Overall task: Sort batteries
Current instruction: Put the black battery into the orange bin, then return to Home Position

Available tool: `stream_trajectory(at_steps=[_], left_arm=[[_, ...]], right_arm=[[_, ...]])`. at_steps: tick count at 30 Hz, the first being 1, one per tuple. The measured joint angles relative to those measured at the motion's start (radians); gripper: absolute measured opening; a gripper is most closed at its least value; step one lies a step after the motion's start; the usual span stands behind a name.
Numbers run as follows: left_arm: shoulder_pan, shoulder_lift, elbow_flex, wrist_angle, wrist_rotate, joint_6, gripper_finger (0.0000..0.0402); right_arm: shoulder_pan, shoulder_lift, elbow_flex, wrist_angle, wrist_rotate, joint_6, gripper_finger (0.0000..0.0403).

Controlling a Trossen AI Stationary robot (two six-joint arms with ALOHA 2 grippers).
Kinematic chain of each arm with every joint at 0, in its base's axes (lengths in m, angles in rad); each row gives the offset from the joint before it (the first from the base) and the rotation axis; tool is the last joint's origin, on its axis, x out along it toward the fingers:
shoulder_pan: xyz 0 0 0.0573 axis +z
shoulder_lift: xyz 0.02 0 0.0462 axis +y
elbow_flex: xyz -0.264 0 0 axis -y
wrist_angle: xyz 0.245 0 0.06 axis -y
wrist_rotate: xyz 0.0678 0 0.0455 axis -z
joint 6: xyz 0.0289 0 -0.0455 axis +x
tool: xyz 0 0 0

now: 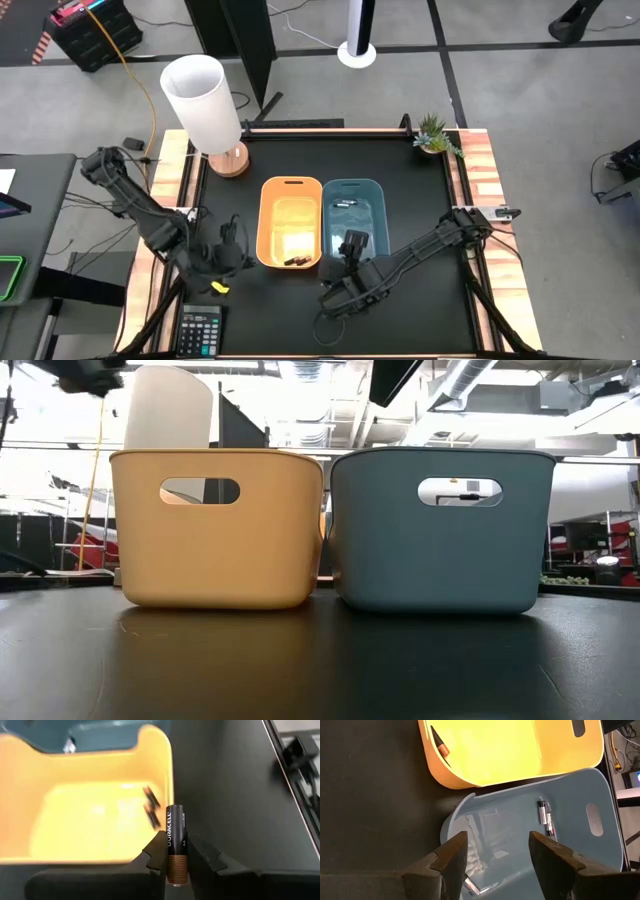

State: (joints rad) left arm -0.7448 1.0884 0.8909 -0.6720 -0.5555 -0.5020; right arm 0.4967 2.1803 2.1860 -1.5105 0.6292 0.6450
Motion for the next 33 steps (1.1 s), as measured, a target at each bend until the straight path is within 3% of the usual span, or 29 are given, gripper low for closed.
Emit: stream_trajectory(at_steps=[5, 12, 22, 33], left_arm=[[0.114, 0.014, 0.006, 0.095, 0.004, 0.134, 0.0043], [0.243, 0.076, 0.006, 0.109, 0.063, 0.221, 0.0057], [0.282, 0.142, 0.006, 0.117, 0.098, 0.240, 0.0081], [0.252, 0.082, 0.006, 0.109, 0.034, 0.228, 0.0203]], right_arm=[[0.000, 0.000, 0.000, 0.000, 0.000, 0.000, 0.0226], [0.007, 0.000, 0.000, 0.001, 0.000, 0.001, 0.0226], [0.023, 0.000, 0.000, 0.001, 0.000, 0.002, 0.0226], [0.041, 0.000, 0.000, 0.002, 0.000, -0.003, 0.0226]])
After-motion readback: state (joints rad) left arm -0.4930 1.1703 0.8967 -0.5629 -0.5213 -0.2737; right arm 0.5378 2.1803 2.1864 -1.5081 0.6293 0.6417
